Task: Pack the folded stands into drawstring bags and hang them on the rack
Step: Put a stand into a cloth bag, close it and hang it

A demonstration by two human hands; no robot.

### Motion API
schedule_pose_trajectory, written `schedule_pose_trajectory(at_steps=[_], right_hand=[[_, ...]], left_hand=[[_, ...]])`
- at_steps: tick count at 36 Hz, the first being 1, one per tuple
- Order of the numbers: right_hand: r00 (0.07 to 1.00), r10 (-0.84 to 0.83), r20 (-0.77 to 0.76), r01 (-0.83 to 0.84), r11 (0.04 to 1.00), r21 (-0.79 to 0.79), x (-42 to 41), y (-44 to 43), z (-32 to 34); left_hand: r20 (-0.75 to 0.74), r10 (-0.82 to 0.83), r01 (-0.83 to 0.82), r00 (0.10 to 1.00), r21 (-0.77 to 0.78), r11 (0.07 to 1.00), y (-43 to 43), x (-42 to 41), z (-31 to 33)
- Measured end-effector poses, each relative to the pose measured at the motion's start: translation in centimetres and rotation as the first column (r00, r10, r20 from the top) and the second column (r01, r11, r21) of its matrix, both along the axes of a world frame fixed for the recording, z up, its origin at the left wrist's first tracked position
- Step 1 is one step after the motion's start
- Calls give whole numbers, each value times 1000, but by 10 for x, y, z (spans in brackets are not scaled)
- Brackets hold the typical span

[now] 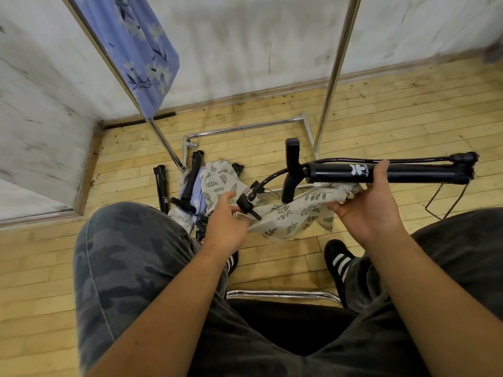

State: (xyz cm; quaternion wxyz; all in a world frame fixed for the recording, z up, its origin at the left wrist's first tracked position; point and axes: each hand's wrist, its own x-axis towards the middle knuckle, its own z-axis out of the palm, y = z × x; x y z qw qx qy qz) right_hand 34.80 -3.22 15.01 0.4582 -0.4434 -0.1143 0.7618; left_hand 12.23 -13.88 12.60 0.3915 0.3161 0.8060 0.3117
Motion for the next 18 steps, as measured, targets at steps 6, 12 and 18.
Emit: schedule_pose_trajectory(at_steps=[6,12,18], right_hand=[[1000,-9,-16,9,1000,-11,-1,1,-2],[999,-16,-31,16,1000,-4,-1,1,-2],[999,-15,-38,14,1000,-24,1,1,-1]], left_hand=[[-112,-135,143,984,64,988,-3,2,3],[-81,-148,156,986,101,982,-2,5,1],[153,1,-8,988,43,999,1,3,-1]])
